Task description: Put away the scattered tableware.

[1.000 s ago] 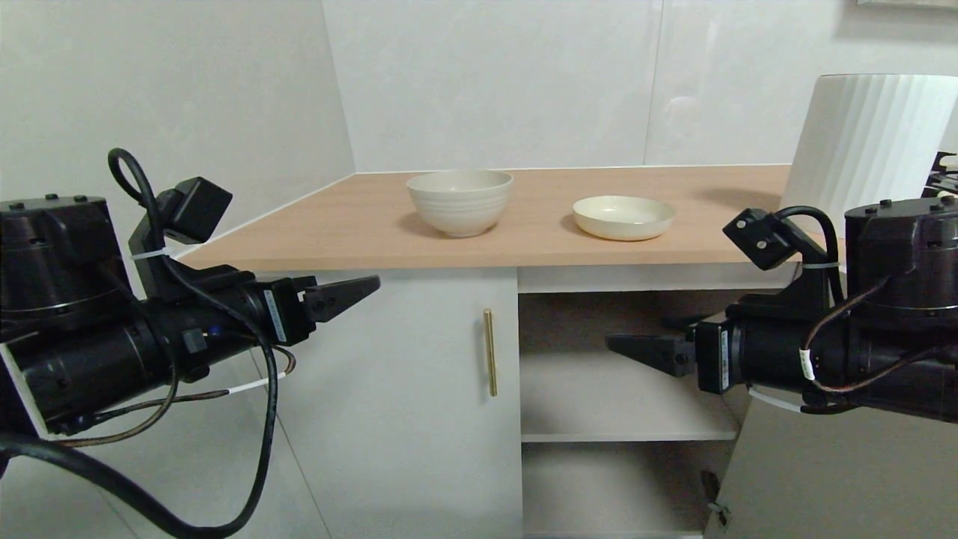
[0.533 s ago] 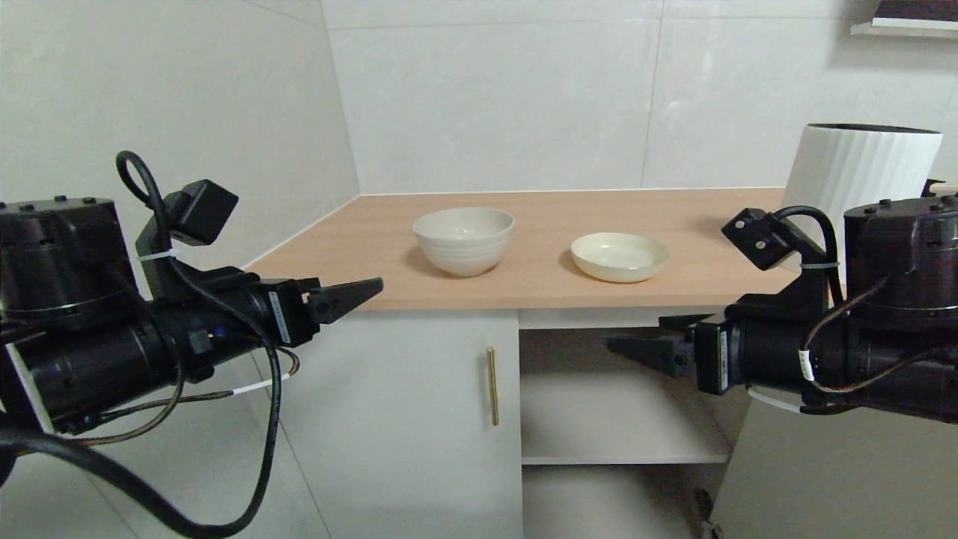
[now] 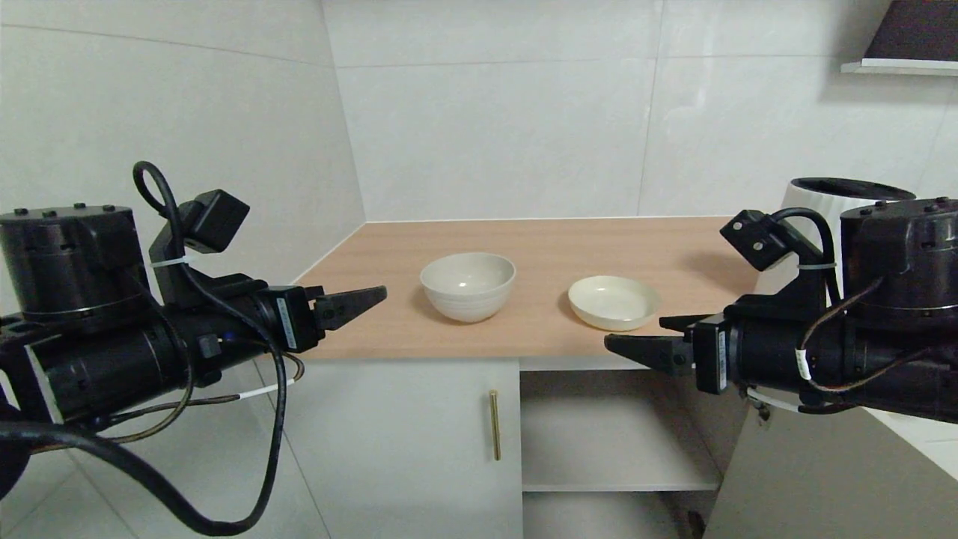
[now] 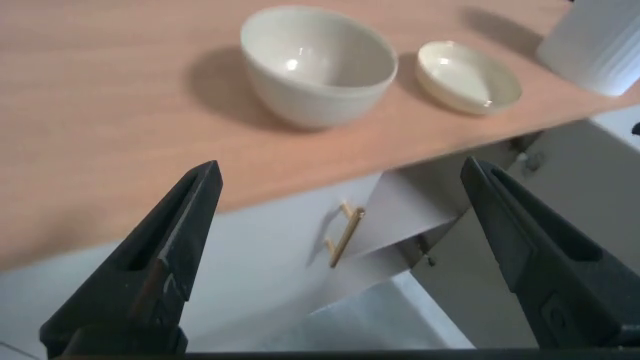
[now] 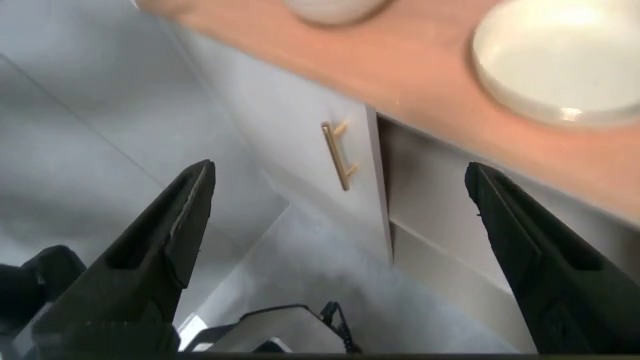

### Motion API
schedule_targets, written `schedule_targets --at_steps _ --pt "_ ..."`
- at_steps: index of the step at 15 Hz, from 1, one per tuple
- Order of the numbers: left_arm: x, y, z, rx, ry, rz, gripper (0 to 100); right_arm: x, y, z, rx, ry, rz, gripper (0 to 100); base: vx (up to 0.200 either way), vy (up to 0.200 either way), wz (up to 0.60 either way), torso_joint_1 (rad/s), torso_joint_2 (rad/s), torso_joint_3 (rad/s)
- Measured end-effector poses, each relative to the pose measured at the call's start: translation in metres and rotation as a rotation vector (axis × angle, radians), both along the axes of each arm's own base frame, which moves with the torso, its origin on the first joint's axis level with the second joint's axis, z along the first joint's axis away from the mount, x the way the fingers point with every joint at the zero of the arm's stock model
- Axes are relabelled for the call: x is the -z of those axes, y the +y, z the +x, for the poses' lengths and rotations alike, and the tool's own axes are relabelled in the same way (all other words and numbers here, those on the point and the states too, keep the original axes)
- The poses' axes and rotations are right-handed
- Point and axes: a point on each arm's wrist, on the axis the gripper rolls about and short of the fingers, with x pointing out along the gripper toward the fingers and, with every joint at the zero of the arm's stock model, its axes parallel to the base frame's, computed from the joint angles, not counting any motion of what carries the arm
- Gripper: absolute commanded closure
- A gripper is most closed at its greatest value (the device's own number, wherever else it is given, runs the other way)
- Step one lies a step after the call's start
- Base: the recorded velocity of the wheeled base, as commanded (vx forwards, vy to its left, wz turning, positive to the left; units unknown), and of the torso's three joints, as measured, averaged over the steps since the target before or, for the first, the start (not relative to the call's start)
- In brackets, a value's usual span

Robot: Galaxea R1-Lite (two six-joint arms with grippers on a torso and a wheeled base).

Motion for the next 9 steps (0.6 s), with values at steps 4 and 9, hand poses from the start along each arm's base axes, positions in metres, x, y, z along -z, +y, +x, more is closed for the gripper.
schedule_targets --at_steps 4,9 --pt "0.002 0.0 0.001 0.001 0.009 0.002 0 0.0 0.001 0.004 0.013 -0.026 0.006 0 0.0 0.0 0.0 0.214 -0.49 -0.273" --pt "-0.009 -0.005 0.014 0.003 0.066 0.017 0 0.002 0.0 0.03 0.111 -0.14 -0.025 0 0.0 0.0 0.0 0.051 -0.11 -0.057"
